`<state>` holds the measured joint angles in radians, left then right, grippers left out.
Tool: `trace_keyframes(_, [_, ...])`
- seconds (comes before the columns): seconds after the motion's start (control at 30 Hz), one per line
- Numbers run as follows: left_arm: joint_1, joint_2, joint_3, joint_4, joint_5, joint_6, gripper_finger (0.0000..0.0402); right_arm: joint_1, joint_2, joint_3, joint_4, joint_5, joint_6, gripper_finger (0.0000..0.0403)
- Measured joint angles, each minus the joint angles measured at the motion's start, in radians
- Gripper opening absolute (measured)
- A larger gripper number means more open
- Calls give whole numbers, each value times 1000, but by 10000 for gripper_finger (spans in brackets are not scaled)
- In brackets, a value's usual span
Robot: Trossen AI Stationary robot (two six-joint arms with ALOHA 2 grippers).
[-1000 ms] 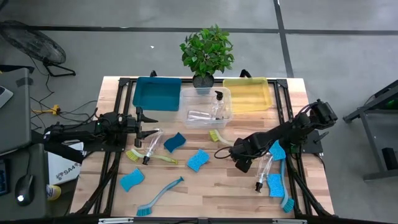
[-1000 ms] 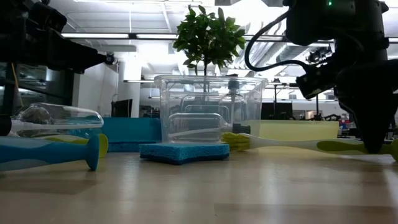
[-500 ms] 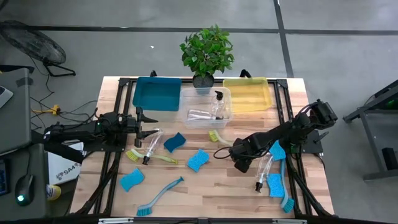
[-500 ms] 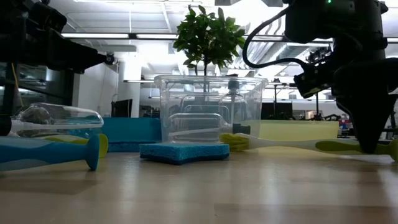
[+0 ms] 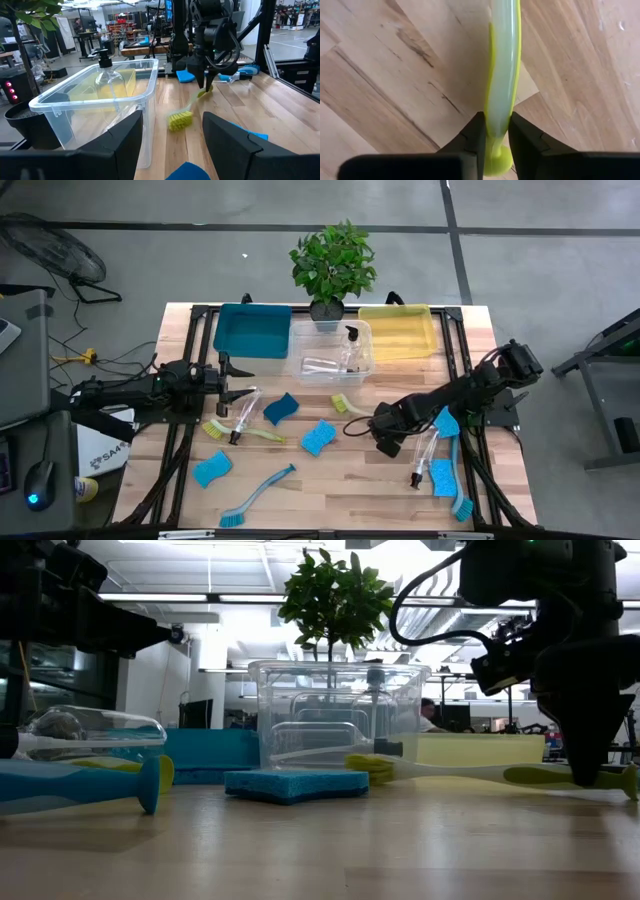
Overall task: Pick & Place Kitchen Sink Supplies
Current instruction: Put the light green dish brush into the blue bin
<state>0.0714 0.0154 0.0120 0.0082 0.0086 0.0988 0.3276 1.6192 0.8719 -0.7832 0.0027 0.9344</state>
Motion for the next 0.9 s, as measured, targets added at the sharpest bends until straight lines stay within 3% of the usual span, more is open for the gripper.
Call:
trace_keyframes(0.27, [0,0,0,0,0,0,202,26,0,0,1,1,6,48])
trace_keyframes(0.5, [0,0,0,0,0,0,202,32,0,-55,122,-30,-20,86])
trace_keyframes(0.7, [0,0,0,0,0,0,202,34,-6,-98,165,-35,-17,49])
trace_keyframes(0.9, [0,0,0,0,0,0,202,43,-26,-67,138,-21,-76,48])
